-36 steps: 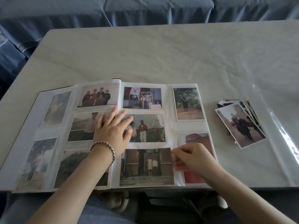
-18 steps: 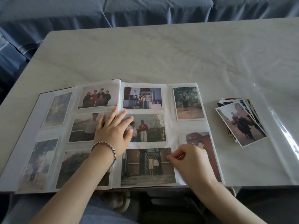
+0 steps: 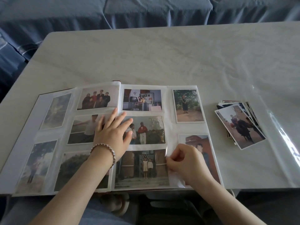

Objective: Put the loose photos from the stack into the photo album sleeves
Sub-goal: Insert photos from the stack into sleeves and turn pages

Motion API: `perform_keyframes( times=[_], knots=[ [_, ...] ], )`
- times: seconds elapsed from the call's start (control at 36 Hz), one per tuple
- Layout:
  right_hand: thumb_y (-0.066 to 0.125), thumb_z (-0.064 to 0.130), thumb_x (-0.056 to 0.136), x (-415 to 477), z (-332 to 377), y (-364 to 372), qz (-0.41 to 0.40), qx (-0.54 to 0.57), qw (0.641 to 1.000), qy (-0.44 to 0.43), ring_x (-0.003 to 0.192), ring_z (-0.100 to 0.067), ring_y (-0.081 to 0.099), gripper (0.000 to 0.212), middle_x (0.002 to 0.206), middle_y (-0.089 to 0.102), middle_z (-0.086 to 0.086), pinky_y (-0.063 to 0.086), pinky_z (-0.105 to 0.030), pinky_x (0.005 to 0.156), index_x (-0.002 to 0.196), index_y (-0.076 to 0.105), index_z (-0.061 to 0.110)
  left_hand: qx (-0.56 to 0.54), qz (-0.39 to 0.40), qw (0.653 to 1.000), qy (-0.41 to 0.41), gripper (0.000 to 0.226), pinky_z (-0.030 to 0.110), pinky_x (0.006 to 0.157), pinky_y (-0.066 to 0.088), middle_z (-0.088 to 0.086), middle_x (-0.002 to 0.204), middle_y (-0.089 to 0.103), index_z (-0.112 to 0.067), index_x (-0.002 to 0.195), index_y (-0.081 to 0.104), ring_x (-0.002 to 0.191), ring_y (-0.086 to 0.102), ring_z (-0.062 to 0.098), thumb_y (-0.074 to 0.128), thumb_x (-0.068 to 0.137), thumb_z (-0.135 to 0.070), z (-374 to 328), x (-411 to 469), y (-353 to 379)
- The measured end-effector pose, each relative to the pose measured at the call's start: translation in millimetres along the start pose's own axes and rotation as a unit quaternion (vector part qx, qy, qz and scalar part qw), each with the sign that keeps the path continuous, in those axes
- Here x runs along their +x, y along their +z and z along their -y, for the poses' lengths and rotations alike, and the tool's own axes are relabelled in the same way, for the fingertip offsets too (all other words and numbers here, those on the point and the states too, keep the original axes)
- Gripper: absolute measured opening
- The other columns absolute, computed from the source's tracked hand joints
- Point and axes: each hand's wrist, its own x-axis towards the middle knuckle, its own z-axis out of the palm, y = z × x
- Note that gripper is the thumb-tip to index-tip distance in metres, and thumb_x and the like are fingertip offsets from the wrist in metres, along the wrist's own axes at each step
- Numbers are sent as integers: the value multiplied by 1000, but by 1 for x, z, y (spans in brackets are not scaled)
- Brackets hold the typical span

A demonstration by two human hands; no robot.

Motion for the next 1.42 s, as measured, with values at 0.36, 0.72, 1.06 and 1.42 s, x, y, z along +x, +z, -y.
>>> perform_keyframes(
  times=[0.36, 0.72, 1.06, 1.42],
  knots=[
    [82, 16, 68, -3, -5, 6, -38, -21, 999, -26, 62, -3, 61, 25, 64, 64, 9, 52, -15, 60, 64, 61, 27, -1, 4, 1000, 3, 45, 39, 113, -13, -12, 157, 9, -36, 143, 31, 144, -11, 12, 30, 98, -39, 0, 1, -1],
    [72, 9, 78, 2, 0, -16, 19, -54, 996, -72, 58, -1, 62, 20, 64, 66, 8, 54, -18, 62, 69, 64, 26, 8, 10, 1000, -2, 45, 39, 113, -13, -12, 157, 7, -37, 143, 29, 144, -12, 12, 28, 98, -39, 0, 1, -1],
    [62, 29, 87, 32, -30, -84, -118, -109, 986, 40, 79, -17, 57, 40, 85, 65, 0, 40, -27, 71, 118, 61, 3, 34, 29, 999, -23, 44, 42, 113, -13, -11, 156, 10, -35, 142, 30, 144, -11, 13, 30, 99, -36, -5, 4, -2],
    [70, 6, 78, 9, -8, -87, -86, 119, 985, -85, 60, -2, 62, 33, 70, 67, 5, 51, -10, 63, 96, 65, 34, -468, 121, 874, -55, 25, 23, 62, 57, -7, 93, 64, -22, 98, 59, 74, 67, 0, 57, 87, -44, -107, 43, -30]
  ],
)
